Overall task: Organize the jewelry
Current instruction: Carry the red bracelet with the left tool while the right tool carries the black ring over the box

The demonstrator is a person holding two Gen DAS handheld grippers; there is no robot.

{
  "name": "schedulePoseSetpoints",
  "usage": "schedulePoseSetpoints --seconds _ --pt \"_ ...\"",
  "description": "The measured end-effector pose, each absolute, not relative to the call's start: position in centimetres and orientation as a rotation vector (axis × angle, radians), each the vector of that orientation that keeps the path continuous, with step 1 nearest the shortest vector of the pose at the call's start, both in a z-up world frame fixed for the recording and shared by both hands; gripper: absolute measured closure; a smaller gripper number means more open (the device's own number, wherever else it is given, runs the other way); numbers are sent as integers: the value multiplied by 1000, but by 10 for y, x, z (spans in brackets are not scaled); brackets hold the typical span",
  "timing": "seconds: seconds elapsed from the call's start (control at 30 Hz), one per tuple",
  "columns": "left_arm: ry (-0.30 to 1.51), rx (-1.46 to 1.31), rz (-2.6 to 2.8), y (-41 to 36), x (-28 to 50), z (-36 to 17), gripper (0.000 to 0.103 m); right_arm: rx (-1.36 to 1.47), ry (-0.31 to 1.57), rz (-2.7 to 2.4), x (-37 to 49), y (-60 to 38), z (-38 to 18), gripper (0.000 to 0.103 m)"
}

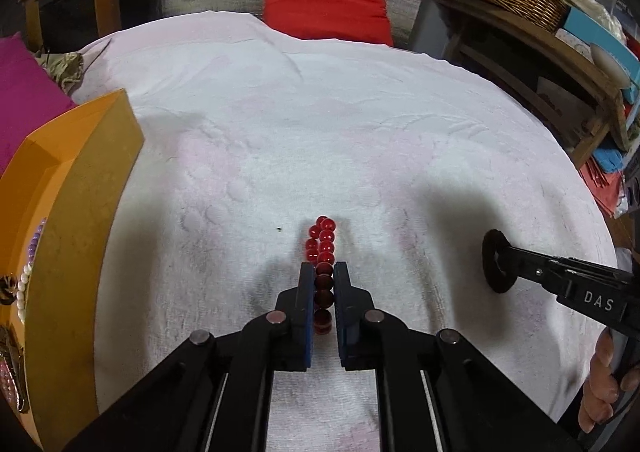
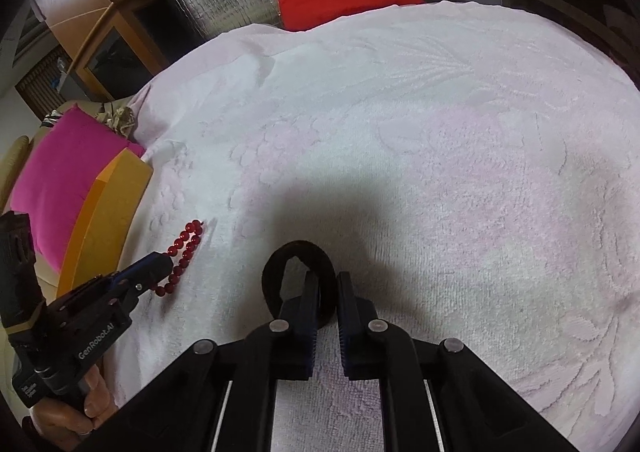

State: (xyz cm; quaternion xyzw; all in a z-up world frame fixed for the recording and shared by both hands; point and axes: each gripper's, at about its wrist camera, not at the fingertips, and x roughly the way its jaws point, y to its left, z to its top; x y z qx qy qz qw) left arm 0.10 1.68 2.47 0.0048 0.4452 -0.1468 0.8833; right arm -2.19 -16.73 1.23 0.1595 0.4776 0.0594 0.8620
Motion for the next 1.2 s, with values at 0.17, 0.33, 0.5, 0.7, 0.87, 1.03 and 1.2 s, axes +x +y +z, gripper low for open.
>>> schedulePoseSetpoints --seconds 0.17,0.33,0.5,0.7,0.87,1.03,1.2 --pt "975 12 -297 14 7 15 93 338 1012 123 -23 -166 10 93" --pt "958 -2 -301 14 7 16 93 346 1012 121 -24 -169 9 93" --pt "887 -3 -301 15 0 31 94 346 997 120 -25 -168 12 93" --pt "768 -79 -316 35 -20 73 94 345 941 154 -25 -162 26 93" --pt "656 -135 -312 64 -51 116 94 303 904 190 -23 -144 46 93" --pt "549 -174 -251 105 -77 155 94 271 900 298 -2 -99 70 93" --pt "505 -142 -66 161 -72 177 94 222 891 423 22 -32 97 93"
